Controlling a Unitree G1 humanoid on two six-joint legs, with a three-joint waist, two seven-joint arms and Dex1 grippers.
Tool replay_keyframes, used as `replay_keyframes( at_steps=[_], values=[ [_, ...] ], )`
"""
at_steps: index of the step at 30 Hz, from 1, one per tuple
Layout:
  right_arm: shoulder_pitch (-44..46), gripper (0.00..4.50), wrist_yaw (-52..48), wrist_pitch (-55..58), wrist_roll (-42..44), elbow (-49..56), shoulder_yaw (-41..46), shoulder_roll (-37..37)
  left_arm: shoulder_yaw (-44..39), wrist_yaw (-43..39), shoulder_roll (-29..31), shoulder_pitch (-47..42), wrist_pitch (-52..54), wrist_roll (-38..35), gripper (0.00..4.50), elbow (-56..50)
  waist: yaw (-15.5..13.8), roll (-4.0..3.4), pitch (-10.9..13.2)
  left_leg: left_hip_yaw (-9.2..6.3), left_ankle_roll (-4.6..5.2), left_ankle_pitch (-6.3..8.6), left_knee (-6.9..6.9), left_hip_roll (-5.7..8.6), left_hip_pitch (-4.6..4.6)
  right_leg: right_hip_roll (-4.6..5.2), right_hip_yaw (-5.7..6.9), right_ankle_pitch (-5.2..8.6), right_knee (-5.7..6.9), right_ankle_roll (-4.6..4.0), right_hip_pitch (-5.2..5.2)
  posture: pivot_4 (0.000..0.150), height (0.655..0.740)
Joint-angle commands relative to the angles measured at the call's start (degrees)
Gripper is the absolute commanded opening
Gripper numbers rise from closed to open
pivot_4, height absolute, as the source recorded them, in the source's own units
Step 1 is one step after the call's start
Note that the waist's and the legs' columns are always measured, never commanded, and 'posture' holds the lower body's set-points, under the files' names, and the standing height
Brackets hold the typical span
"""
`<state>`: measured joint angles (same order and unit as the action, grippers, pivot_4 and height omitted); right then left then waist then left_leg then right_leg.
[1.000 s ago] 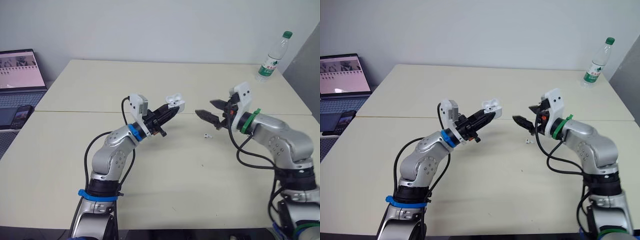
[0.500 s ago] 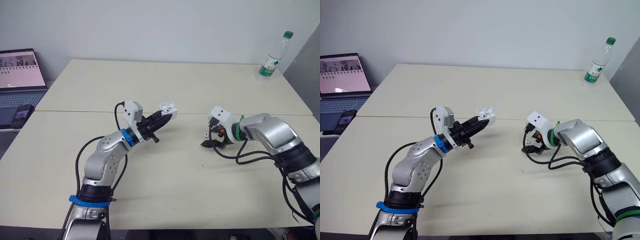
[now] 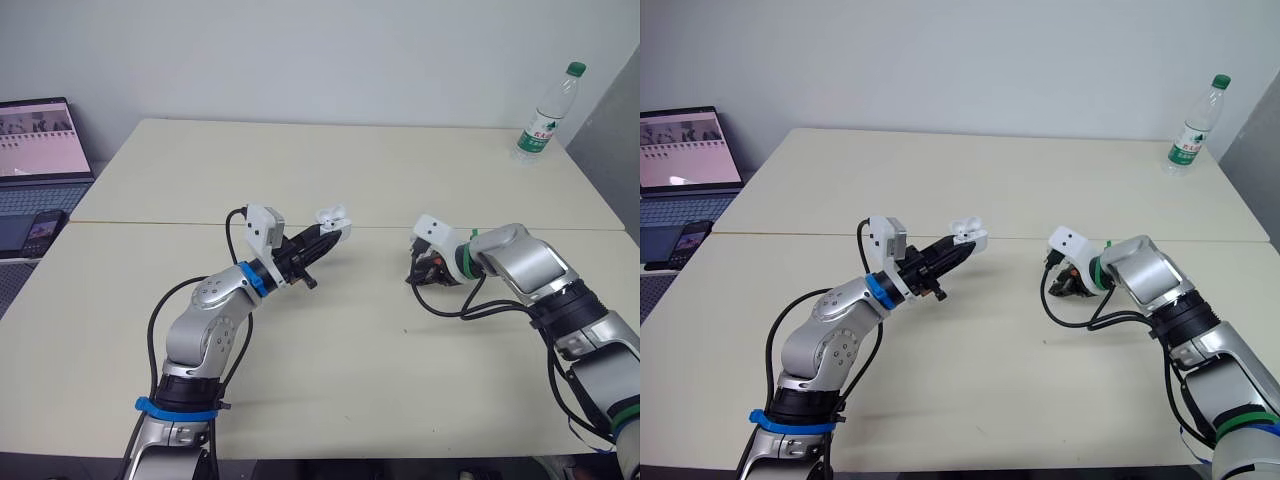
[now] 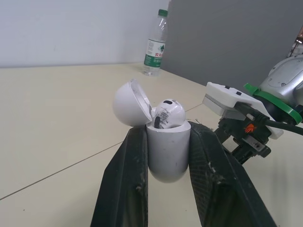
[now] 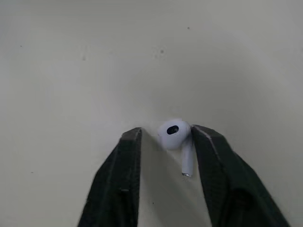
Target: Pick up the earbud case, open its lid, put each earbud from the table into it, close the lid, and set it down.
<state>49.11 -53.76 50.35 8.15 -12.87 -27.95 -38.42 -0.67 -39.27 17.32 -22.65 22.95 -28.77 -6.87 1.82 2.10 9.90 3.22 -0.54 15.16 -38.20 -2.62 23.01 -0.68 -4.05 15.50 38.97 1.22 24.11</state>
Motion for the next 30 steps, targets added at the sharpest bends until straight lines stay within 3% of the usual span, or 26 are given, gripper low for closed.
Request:
replay_keyframes(
  at_steps=[1, 5, 9, 14, 17, 22, 28, 30],
  values=[
    [0.35, 0.42, -0.41, -0.25, -0.56, 1.44, 2.62, -0.15, -0.5, 0.16, -0.14, -0.66, -1.51, -0.06, 0.78, -2.46, 0.0, 0.0, 0.0, 0.0, 0.0, 0.0, 0.0, 0.0, 0.0, 0.0, 0.0, 0.0, 0.0, 0.0, 0.0, 0.15, 0.7362],
    [-0.81, 0.42, -2.84, -1.92, -0.32, 5.11, 3.5, -2.33, -0.19, 0.02, -0.24, -1.1, -1.46, 0.06, 0.78, -2.16, -0.02, 0.0, 0.0, 0.01, 0.0, 0.0, 0.0, 0.01, 0.0, 0.0, 0.0, 0.0, 0.0, 0.0, 0.0, 0.15, 0.7362],
    [-4.9, 0.42, -9.54, -8.48, 0.41, 10.57, 5.19, -9.12, -0.22, -0.15, -0.05, -1.36, -1.31, 0.0, 0.78, -2.12, -0.15, 0.0, 0.0, -0.02, 0.0, 0.0, 0.01, 0.03, 0.03, 0.0, 0.01, 0.0, -0.03, 0.0, 0.0, 0.15, 0.7362],
    [-16.5, 0.42, -22.28, -31.52, -0.3, 12.75, 8.63, -23.09, -0.33, -0.16, 0.23, -0.69, -1.0, -0.13, 0.78, -2.6, -0.42, 0.01, 0.01, -0.03, 0.01, 0.01, 0.0, 0.14, 0.02, 0.0, 0.06, 0.01, -0.1, 0.02, -0.05, 0.15, 0.7362],
    [-21.87, 0.42, -26.67, -45.1, -2.41, 9.19, 9.06, -27.81, -0.02, -0.16, 0.1, -0.32, -0.84, -0.18, 0.78, -2.88, 0.05, 0.01, 0.02, 0.11, 0.01, 0.01, -0.02, 0.08, -0.07, -0.01, 0.01, -0.01, -0.05, 0.07, -0.07, 0.15, 0.7362],
    [-23.35, 0.42, -29.0, -52.36, -3.52, 5.72, 9.63, -27.05, 0.34, -0.18, -0.22, -0.51, -0.66, -0.15, 0.78, -2.84, 0.45, 0.0, 0.02, 0.15, 0.0, -0.01, -0.05, -0.06, -0.22, -0.07, -0.05, -0.01, 0.02, 0.06, -0.1, 0.15, 0.7362],
    [-22.77, 0.42, -30.01, -51.91, -7.79, 4.47, 8.85, -26.79, 0.32, -0.52, 0.02, -0.66, -0.45, -0.21, 0.78, -2.79, 0.11, -0.02, 0.02, 0.11, -0.03, -0.03, -0.29, -0.07, -0.2, -0.1, -0.01, -0.03, 0.09, 0.03, -0.17, 0.15, 0.7362],
    [-22.87, 1.14, -30.12, -50.69, -8.65, 4.79, 9.03, -26.8, 0.24, -0.55, 0.14, -0.62, -0.35, -0.27, 0.78, -2.88, 0.02, -0.02, 0.02, 0.12, -0.03, -0.02, -0.34, -0.03, -0.17, -0.09, -0.01, -0.04, 0.07, 0.04, -0.18, 0.15, 0.7362]
  ],
)
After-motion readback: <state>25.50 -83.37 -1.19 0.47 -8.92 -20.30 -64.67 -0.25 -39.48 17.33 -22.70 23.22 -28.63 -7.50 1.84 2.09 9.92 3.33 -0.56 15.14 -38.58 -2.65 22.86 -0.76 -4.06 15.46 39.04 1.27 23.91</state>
